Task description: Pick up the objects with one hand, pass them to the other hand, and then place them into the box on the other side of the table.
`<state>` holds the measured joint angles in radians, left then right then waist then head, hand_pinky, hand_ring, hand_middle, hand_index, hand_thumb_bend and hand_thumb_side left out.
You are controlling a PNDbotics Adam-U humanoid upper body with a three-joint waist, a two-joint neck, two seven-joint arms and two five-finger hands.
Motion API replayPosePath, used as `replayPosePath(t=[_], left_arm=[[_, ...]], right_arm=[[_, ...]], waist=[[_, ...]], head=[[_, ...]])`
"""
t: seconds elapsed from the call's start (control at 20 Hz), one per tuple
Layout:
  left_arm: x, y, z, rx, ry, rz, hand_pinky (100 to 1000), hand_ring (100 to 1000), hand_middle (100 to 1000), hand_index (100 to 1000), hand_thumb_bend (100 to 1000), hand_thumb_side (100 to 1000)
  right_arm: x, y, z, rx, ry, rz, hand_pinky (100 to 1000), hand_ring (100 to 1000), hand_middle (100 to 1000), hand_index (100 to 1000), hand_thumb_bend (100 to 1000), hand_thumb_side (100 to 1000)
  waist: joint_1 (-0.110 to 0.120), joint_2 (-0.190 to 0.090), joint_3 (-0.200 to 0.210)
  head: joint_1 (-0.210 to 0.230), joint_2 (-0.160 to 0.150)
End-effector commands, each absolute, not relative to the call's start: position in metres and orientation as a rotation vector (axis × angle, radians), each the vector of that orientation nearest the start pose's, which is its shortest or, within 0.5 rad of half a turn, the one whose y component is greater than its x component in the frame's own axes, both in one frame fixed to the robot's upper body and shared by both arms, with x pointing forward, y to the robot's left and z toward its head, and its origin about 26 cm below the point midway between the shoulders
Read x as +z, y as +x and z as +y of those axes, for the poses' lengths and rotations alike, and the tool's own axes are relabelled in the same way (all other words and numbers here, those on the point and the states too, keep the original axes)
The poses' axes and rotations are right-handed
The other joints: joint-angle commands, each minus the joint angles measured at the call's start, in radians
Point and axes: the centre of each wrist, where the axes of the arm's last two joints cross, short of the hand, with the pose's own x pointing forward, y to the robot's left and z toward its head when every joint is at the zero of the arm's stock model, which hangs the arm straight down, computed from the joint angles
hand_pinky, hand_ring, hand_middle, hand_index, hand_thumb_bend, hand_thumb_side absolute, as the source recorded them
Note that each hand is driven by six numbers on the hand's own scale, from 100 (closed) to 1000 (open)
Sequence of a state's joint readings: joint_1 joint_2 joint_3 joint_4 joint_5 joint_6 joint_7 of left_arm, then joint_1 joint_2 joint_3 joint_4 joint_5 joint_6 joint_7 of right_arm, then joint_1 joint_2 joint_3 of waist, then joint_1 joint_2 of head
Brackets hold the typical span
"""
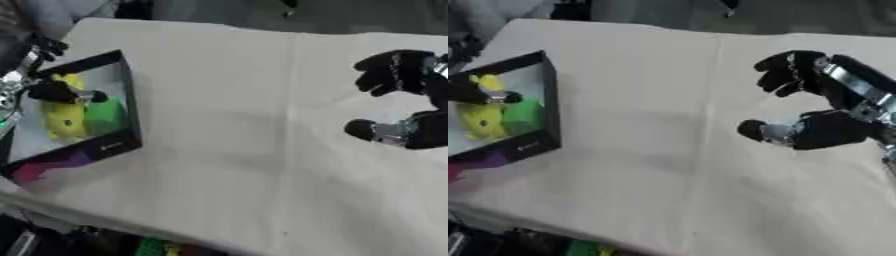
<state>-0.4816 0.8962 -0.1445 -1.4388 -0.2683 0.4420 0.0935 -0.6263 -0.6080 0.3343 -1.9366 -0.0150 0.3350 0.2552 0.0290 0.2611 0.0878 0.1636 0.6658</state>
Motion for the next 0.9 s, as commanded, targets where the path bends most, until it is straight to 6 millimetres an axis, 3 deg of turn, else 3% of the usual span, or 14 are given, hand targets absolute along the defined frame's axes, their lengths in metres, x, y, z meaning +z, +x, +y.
replayPosePath(t=[0.05,0.1,0.25,0.3,0.35,0.55,0.6,0.7,0.8,0.9], left_arm=[[0.234,0.360,0.405,-0.557,1.255,-1.361,919,799,740,837,892,317],[0.237,0.360,0.403,-0.532,1.263,-1.389,875,764,719,819,756,337],[0.242,0.358,0.396,-0.441,1.247,-1.523,868,759,716,815,729,345],[0.247,0.357,0.388,-0.394,1.211,-1.618,842,732,739,799,416,682],[0.249,0.356,0.380,-0.325,1.147,-1.734,844,734,748,802,387,722],[0.246,0.353,0.373,-0.198,1.034,-1.878,844,734,748,802,387,722],[0.247,0.353,0.372,-0.181,1.022,-1.896,859,737,770,853,600,657],[0.254,0.351,0.365,-0.125,0.952,-1.971,857,739,774,863,653,614],[0.253,0.345,0.361,-0.078,0.864,-2.025,845,734,771,862,686,586],[0.246,0.339,0.353,-0.046,0.767,-2.067,835,728,771,861,706,563]], right_arm=[[0.271,0.313,-0.207,1.121,-0.151,-1.926,771,746,662,810,597,298],[0.271,0.313,-0.208,1.119,-0.151,-1.927,771,745,661,810,595,298],[0.272,0.312,-0.209,1.109,-0.150,-1.933,771,745,660,810,594,298],[0.274,0.312,-0.211,1.086,-0.161,-1.948,770,747,664,809,528,326],[0.277,0.310,-0.214,1.049,-0.175,-1.972,771,748,665,809,511,334],[0.281,0.306,-0.216,0.992,-0.179,-2.003,771,748,665,809,511,334],[0.282,0.306,-0.217,0.983,-0.180,-2.010,781,771,691,828,249,463],[0.286,0.306,-0.224,0.933,-0.197,-2.055,779,777,694,829,286,425],[0.290,0.305,-0.235,0.871,-0.220,-2.097,776,782,702,830,446,298],[0.293,0.305,-0.249,0.808,-0.248,-2.136,773,779,699,825,499,250]], waist=[[-0.007,-0.004,0.002],[-0.007,-0.004,0.003],[-0.006,-0.005,0.004],[-0.006,-0.007,0.003],[-0.007,-0.008,0.003],[-0.006,-0.009,0.002],[-0.009,-0.012,-0.002],[-0.010,-0.014,-0.024],[-0.006,-0.015,-0.034],[-0.001,-0.017,-0.043]], head=[[-0.007,-0.004],[-0.009,-0.003],[-0.015,-0.002],[-0.032,0.000],[-0.052,0.002],[-0.070,0.002],[-0.095,0.001],[-0.136,-0.005],[-0.156,-0.011],[-0.166,-0.016]])
